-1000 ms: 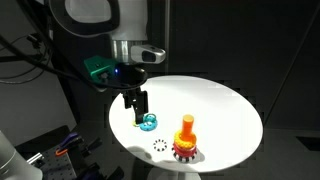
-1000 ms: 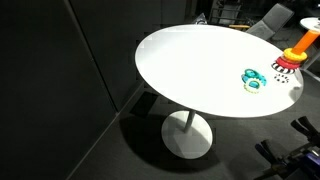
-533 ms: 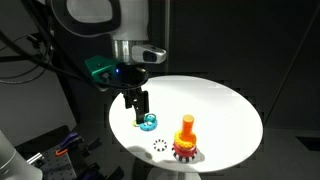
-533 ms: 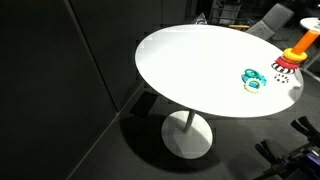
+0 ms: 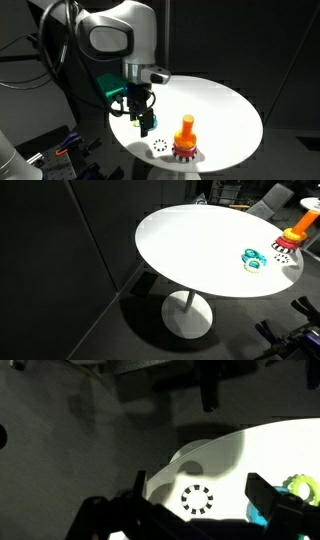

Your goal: Put the striped white and black ring around the orange rod

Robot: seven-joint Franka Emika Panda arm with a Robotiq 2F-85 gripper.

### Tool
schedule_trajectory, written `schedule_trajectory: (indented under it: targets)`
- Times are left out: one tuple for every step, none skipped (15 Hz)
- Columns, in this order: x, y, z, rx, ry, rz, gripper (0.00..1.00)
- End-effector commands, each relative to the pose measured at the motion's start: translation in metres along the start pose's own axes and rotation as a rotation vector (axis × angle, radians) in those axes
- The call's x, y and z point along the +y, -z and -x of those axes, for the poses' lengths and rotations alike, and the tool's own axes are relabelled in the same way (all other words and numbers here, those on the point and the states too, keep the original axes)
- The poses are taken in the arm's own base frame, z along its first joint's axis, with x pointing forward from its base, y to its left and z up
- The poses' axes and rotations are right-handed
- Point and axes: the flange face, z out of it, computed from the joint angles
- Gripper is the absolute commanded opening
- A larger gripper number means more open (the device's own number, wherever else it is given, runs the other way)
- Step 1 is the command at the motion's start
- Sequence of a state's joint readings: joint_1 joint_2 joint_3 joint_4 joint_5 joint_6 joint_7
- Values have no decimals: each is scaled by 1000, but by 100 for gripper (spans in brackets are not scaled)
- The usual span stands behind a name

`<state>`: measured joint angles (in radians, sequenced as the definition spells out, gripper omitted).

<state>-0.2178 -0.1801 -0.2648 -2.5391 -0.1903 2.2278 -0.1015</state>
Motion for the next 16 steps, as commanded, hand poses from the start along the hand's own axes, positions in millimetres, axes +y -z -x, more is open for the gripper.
schedule_trajectory:
  targets:
    - [-4,-26,-26,4,-19,-1,100]
    - [-6,-34,-32,6,-19,-1,100]
    - [-7,-42,-38,12,-25,0,100]
    - [-8,-49,-44,15,-23,-1,100]
    - [-8,-56,-50,19,-24,0,100]
    - [-9,-62,-56,22,-26,1,100]
    - [-10,-68,-62,26,-27,7,100]
    - [-10,-73,-69,30,-27,10,100]
    - [-11,-78,-74,33,-26,8,100]
    - [-12,-82,-79,34,-26,6,100]
    - [-13,-86,-84,39,-26,4,100]
    - [-14,-89,-89,43,-28,4,100]
    - [-15,-93,-94,46,-27,4,100]
    - [-16,-96,-97,50,-29,7,100]
    - [-18,-100,-101,52,-28,8,100]
    - [-19,-103,-103,55,-25,11,100]
